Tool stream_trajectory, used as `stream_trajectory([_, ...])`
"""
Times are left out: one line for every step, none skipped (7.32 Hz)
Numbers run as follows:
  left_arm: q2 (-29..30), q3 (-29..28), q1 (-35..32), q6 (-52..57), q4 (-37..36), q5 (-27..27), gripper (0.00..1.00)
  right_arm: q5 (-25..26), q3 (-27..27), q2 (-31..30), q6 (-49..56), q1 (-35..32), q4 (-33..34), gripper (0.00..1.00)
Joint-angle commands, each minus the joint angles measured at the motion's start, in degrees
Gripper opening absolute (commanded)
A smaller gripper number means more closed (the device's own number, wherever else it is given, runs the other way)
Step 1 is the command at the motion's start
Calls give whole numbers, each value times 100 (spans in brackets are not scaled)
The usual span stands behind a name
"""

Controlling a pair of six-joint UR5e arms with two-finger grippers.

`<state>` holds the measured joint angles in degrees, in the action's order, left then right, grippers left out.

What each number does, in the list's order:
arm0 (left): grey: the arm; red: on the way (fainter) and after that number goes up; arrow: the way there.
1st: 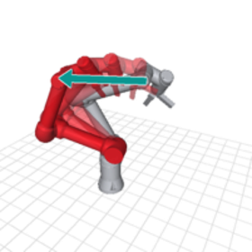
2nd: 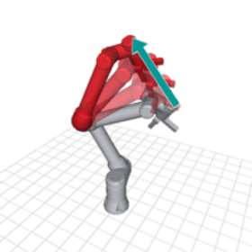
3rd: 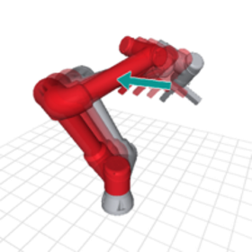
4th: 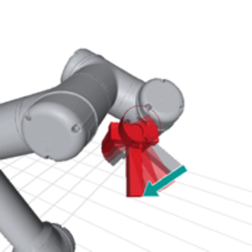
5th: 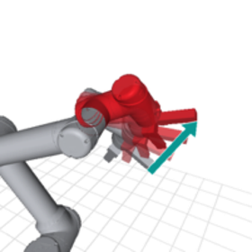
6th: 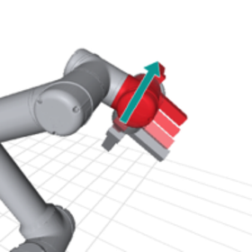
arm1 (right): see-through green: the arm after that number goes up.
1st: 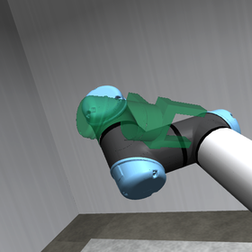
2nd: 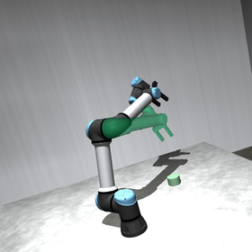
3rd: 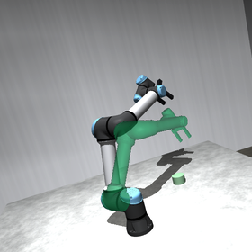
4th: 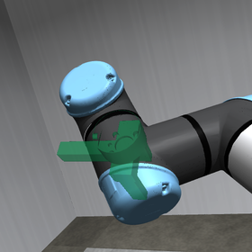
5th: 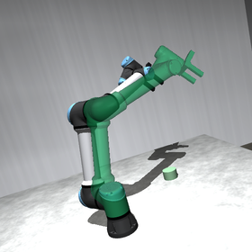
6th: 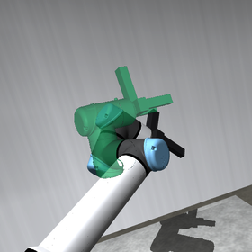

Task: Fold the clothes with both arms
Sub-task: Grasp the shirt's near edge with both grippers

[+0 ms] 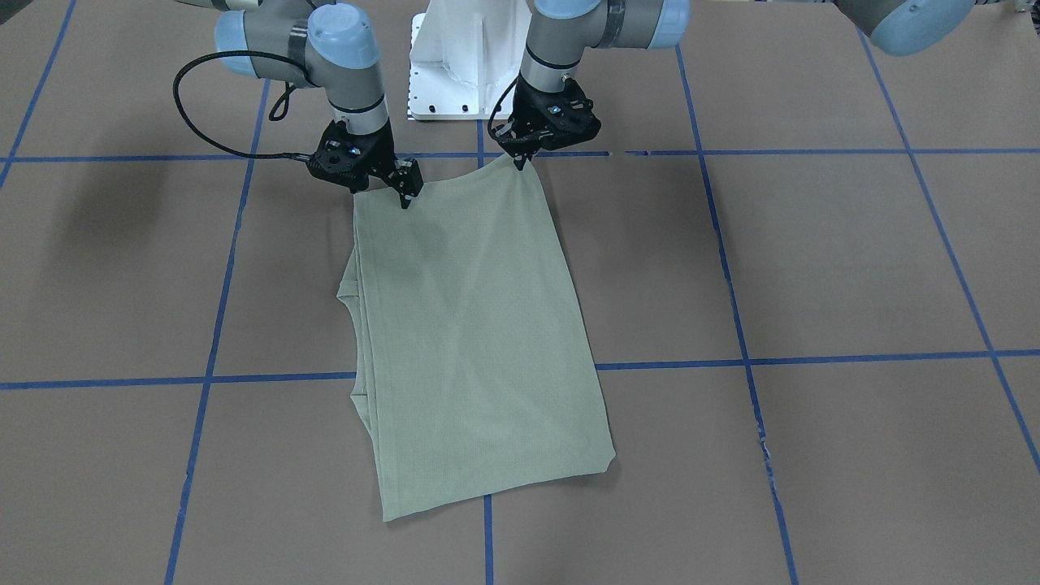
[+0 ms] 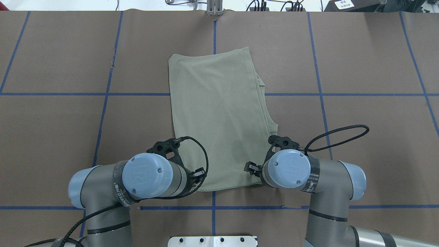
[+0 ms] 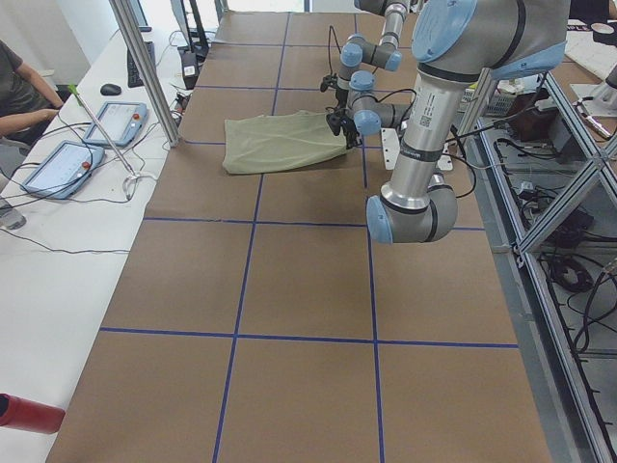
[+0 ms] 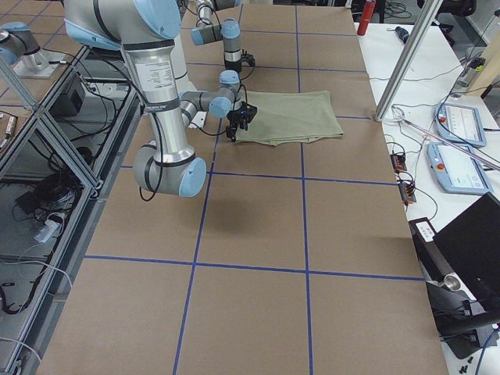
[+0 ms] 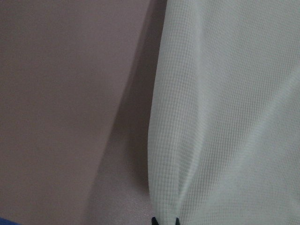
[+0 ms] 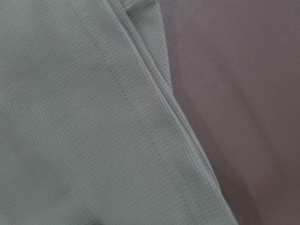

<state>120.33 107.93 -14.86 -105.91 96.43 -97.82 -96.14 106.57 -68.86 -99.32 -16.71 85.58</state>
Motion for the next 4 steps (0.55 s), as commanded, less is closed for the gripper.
stream_trajectory([-1,27,1,0,-1,0,0,-19,4,4,9,-8,-6,68])
stream_trajectory([-27,62,1,0,-1,0,0,-54,30,4,9,-17,-6,34])
stream_trajectory([-36,62,1,0,-1,0,0,-167,31,30,18,-43,-6,18])
stream_trajectory([-45,62,1,0,-1,0,0,-195,48,48,18,-61,3,7])
